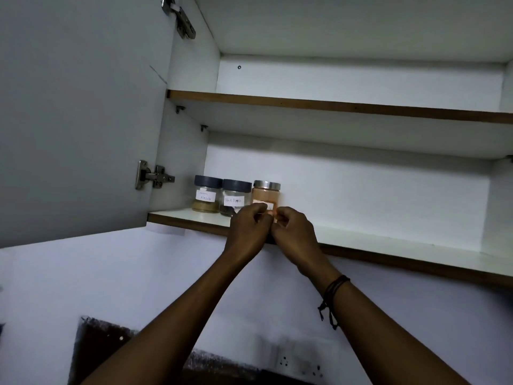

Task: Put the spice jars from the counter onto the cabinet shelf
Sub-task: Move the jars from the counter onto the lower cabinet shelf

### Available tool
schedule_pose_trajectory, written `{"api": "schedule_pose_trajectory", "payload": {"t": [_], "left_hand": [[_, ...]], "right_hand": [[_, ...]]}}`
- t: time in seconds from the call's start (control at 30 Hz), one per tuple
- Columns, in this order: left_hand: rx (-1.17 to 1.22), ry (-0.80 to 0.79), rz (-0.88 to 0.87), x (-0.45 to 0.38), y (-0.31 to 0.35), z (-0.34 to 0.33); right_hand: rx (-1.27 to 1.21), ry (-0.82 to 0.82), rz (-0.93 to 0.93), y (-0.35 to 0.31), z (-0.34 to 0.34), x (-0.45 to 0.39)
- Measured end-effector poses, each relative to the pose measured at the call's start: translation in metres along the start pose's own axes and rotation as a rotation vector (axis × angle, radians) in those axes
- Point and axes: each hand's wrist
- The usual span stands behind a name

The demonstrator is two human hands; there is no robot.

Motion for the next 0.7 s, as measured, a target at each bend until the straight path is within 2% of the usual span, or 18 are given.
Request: {"api": "schedule_pose_trajectory", "payload": {"t": [0.07,0.2,0.57,0.7], "left_hand": [[0.037,0.011,-0.042,0.022,-0.001,0.009],[0.049,-0.056,0.005,0.075,-0.012,0.019],[-0.053,-0.421,0.24,0.294,-0.11,0.041],[-0.108,-0.55,0.347,0.383,-0.146,0.054]], "right_hand": [[-0.029,0.023,0.028,0.0,0.011,0.022],[0.019,0.028,0.048,0.019,0.027,0.073],[0.168,-0.189,-0.274,0.123,0.046,0.3],[0.239,-0.3,-0.462,0.157,0.049,0.391]]}}
Point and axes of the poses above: each hand's wrist, its own x-axis away from the middle knuckle, its own z-axis out of the back of the hand, y = z × x, and after that the axes turned 14 degrees about y, right-handed
